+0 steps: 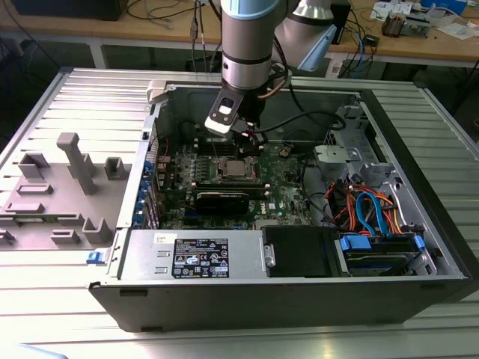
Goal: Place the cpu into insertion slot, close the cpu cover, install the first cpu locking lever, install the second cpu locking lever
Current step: 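Close the cpu cover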
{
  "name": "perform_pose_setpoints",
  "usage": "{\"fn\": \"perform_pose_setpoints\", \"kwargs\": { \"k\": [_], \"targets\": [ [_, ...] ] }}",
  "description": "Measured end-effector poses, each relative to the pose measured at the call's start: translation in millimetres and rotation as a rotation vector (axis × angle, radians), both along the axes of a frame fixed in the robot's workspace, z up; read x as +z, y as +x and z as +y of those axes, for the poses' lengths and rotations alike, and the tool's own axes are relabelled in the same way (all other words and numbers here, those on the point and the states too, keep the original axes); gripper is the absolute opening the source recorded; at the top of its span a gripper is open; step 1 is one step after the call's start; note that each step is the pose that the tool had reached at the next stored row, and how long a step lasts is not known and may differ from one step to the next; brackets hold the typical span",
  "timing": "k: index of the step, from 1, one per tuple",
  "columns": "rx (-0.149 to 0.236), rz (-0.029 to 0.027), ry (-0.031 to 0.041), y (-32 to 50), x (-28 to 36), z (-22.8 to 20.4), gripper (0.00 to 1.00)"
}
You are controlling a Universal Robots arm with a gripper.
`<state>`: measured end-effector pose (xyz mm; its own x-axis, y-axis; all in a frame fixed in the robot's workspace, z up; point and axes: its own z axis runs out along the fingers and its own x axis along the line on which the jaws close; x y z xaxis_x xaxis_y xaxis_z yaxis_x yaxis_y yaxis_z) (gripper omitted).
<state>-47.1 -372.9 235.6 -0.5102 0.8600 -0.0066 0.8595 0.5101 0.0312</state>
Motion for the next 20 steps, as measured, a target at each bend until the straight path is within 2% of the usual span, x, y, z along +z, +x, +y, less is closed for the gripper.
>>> {"fn": "perform_pose_setpoints", "kwargs": {
  "k": [1,4,6,8,12,15,20],
  "targets": [
    [0.007,0.0,0.0,0.0,0.0,0.0,0.11],
    [0.084,0.0,-0.0001,0.0,-0.1,0.0,0.11],
    [0.111,0.0,0.0,0.0,-0.2,0.0,0.11],
    [0.17,0.0,0.0,0.0,-0.3,0.0,0.11],
    [0.23,0.0,-0.0001,0.0,-0.4,0.0,0.11],
    [0.318,0.0,-0.0001,0.0,-0.5,0.0,0.11],
    [0.405,0.0,-0.0001,0.0,-0.5,0.0,0.11]
  ]
}}
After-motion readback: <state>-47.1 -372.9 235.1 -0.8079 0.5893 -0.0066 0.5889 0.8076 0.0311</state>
